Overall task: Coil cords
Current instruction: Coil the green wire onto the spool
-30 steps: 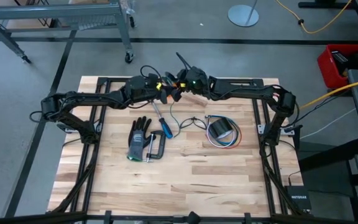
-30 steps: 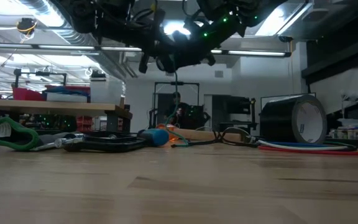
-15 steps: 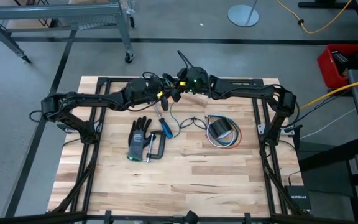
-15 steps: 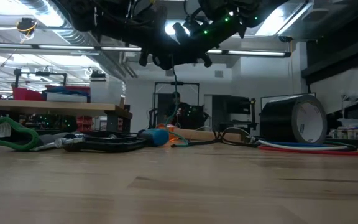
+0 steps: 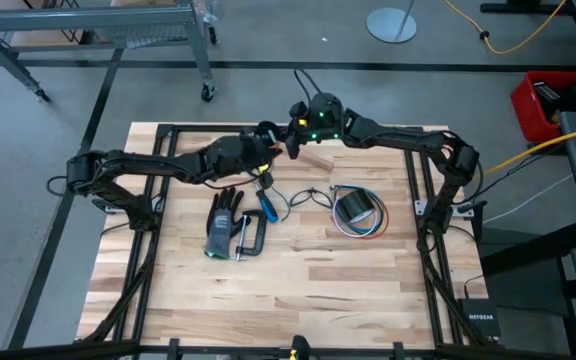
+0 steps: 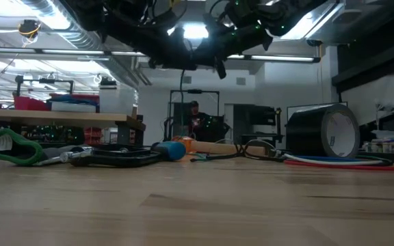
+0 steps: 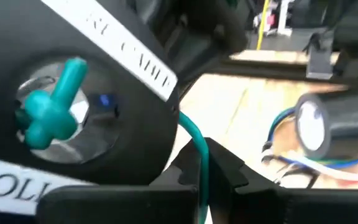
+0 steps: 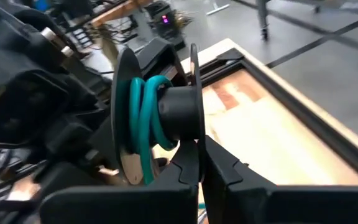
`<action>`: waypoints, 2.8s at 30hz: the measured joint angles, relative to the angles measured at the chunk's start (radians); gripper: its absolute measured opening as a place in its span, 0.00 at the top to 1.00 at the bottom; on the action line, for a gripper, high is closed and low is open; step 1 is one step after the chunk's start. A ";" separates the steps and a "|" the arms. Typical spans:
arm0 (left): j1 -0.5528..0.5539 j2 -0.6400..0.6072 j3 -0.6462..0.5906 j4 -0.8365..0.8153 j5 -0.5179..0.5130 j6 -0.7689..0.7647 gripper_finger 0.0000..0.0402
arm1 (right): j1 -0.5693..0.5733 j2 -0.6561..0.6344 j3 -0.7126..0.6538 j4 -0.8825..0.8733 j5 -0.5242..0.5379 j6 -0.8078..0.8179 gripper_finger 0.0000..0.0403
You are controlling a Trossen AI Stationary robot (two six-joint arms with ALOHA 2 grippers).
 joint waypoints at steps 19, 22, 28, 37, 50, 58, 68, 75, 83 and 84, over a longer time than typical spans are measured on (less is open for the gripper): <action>-0.005 0.003 -0.003 -0.110 -0.039 0.072 0.84 | -0.017 -0.011 0.003 0.170 -0.242 0.097 1.00; -0.006 0.003 -0.003 -0.123 -0.040 0.069 0.85 | -0.022 -0.011 0.003 0.156 -0.242 0.096 1.00; -0.014 0.003 -0.003 -0.148 -0.045 0.065 0.89 | -0.058 -0.013 0.003 0.104 -0.244 0.085 1.00; -0.017 0.002 -0.003 -0.238 -0.045 0.062 0.86 | -0.105 -0.013 0.002 0.013 -0.260 0.048 1.00; -0.015 0.002 -0.002 -0.231 -0.107 0.065 0.86 | -0.124 -0.013 0.002 -0.139 -0.257 -0.085 1.00; -0.018 0.002 -0.002 -0.247 -0.110 0.062 0.85 | -0.123 -0.013 0.002 -0.151 -0.158 -0.114 1.00; -0.023 0.002 -0.002 -0.288 -0.109 0.010 0.85 | -0.163 -0.013 0.001 -0.160 -0.141 -0.145 0.99; -0.022 0.002 -0.002 -0.286 -0.110 -0.038 0.85 | -0.182 -0.013 0.001 -0.205 -0.117 -0.185 0.98; -0.021 0.002 -0.002 -0.283 -0.109 -0.037 0.85 | -0.180 -0.013 0.001 -0.270 -0.064 -0.224 0.98; -0.021 0.002 -0.002 -0.284 -0.109 -0.037 0.85 | -0.180 -0.013 0.001 -0.272 -0.064 -0.233 0.98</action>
